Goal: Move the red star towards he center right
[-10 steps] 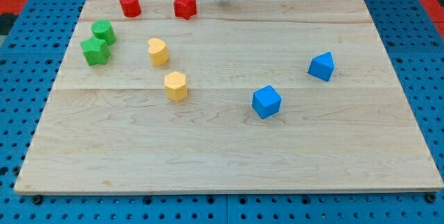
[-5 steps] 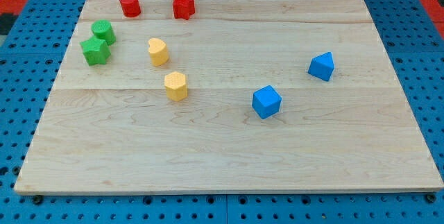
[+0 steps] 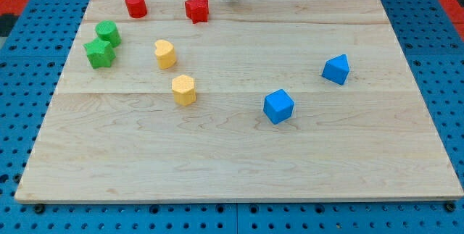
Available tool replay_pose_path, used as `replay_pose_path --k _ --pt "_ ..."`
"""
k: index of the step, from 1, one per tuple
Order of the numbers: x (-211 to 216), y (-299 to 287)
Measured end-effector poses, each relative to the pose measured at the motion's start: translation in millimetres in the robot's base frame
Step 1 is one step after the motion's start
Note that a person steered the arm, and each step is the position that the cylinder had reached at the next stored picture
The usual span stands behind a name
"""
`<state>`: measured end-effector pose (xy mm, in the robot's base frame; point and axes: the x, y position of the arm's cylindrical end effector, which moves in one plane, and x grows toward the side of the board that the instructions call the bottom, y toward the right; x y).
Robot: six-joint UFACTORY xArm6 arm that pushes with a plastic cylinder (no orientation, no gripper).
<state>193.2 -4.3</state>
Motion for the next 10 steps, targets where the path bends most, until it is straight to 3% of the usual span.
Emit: replay_pose_path --k 10 --pt "-2 -62"
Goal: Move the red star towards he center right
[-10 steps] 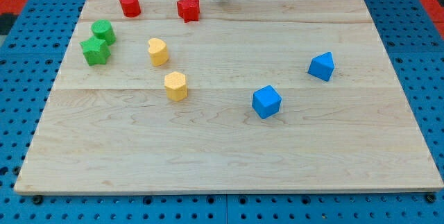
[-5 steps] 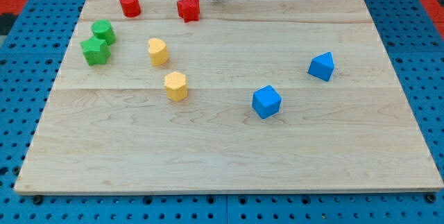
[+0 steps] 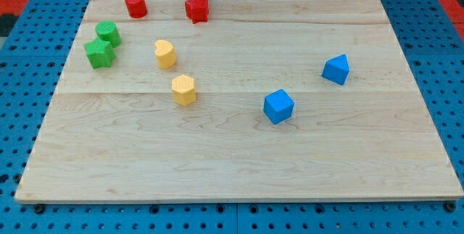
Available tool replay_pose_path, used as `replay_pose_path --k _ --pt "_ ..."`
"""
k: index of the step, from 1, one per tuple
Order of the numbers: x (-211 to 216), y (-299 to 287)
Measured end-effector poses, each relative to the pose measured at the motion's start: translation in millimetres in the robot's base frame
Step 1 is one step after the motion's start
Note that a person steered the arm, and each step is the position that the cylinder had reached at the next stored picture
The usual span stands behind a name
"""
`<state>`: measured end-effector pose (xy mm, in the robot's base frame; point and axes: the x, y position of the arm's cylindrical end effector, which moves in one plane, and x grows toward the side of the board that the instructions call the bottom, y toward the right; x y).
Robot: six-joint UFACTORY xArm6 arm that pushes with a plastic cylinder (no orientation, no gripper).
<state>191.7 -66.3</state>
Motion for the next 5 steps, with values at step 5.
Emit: replay_pose_path --k 5 --pt "60 4"
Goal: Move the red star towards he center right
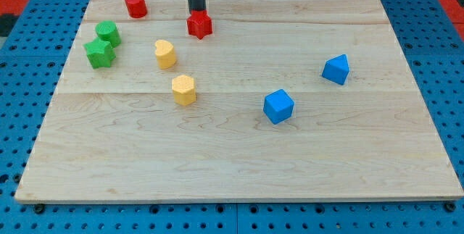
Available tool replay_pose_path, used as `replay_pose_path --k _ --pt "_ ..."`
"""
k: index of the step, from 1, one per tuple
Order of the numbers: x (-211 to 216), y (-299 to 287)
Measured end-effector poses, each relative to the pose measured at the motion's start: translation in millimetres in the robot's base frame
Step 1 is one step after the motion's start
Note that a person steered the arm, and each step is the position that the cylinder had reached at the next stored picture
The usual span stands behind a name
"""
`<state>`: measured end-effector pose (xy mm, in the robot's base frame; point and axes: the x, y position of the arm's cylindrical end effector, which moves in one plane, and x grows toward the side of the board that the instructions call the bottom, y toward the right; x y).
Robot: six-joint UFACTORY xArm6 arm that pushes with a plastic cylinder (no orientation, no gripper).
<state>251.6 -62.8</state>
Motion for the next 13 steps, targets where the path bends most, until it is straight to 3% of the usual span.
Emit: replay_pose_path --k 1,2,4,5,8,9,10,12,13 --pt "-11 -37" --pt "19 -20" --pt "32 84" --pt "1 42" --pt "70 46" --pt "81 105" --pt "78 170" --pt "77 186" --pt "43 178"
